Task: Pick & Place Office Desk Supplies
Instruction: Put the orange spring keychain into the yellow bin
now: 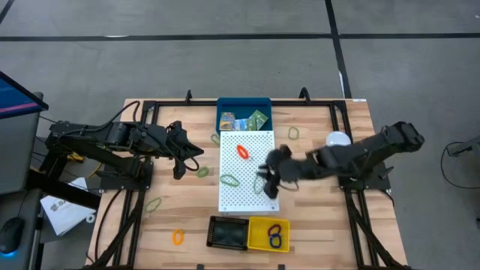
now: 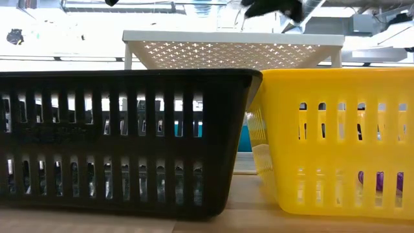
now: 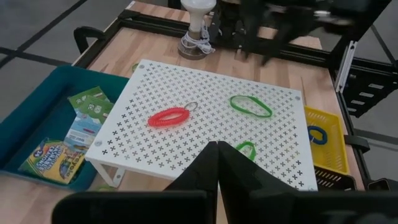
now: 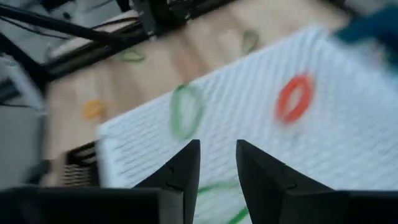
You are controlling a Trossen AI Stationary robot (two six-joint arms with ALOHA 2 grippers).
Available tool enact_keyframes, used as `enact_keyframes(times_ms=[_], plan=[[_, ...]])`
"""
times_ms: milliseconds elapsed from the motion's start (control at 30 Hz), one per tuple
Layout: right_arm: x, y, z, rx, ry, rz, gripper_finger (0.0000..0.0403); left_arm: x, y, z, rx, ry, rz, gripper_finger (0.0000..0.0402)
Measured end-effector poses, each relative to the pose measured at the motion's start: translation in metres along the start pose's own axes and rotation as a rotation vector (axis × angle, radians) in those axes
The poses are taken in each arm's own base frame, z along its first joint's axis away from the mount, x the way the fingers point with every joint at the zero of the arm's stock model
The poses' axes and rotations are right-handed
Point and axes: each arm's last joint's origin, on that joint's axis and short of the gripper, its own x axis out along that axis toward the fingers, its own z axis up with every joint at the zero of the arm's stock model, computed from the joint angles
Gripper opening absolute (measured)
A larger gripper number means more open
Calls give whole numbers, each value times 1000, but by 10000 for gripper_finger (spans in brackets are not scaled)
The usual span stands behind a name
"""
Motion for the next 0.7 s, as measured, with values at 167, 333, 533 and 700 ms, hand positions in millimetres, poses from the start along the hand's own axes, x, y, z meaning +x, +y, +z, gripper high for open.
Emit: enact_keyframes(times_ms=[167,333,533,700], plan=[[21,-28,13,-214,44,-12,101,0,0,0,-3,0,-1,0],[45,-42,13,-384,94,-18,101,0,0,0,-4,0,-1,0],[72,-45,4,-470,164,-10,101,0,0,0,-4,-1,-2,0],[92,-43,-8,-494,218,-21,101,0,0,0,-5,-1,-2,0]])
